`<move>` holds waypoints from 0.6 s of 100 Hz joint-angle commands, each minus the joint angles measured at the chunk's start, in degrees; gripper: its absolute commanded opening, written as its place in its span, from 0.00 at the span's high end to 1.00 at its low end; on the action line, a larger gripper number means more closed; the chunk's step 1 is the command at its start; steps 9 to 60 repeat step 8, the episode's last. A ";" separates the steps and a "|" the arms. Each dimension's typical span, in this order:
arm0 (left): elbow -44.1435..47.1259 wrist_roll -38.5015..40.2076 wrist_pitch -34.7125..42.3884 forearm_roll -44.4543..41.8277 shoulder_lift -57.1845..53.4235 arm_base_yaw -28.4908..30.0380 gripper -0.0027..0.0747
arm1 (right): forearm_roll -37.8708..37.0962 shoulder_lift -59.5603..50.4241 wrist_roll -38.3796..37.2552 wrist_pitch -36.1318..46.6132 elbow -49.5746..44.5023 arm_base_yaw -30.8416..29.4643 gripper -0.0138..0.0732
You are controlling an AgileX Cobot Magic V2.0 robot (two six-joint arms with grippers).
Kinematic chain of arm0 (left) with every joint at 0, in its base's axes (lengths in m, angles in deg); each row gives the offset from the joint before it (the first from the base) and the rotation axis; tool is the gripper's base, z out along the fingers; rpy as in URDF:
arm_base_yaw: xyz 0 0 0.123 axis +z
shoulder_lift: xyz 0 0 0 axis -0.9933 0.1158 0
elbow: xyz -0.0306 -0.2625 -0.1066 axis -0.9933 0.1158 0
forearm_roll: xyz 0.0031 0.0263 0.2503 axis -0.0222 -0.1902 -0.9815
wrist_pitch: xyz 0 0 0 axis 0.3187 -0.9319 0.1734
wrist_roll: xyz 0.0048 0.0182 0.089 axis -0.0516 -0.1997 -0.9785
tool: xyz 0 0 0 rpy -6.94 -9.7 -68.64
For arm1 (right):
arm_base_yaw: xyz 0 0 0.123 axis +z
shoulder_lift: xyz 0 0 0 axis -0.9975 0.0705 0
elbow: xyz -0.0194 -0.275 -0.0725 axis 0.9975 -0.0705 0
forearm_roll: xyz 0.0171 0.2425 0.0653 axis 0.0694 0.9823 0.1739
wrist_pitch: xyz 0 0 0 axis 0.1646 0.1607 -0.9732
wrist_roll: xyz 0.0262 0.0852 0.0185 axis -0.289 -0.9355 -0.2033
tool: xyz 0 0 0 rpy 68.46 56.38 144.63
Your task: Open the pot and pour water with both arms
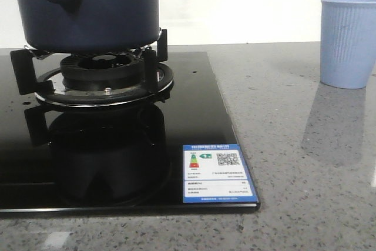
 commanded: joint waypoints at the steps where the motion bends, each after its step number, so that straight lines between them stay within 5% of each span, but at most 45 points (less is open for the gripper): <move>1: 1.97 0.67 4.25 0.61 -1.42 -0.17 0.99 | -0.64 -1.13 0.60 3.86 -1.55 -0.41 0.92; 60: 1.97 0.67 4.25 0.61 -1.42 -0.17 0.99 | -0.64 -1.13 0.60 3.86 -1.55 -0.41 0.92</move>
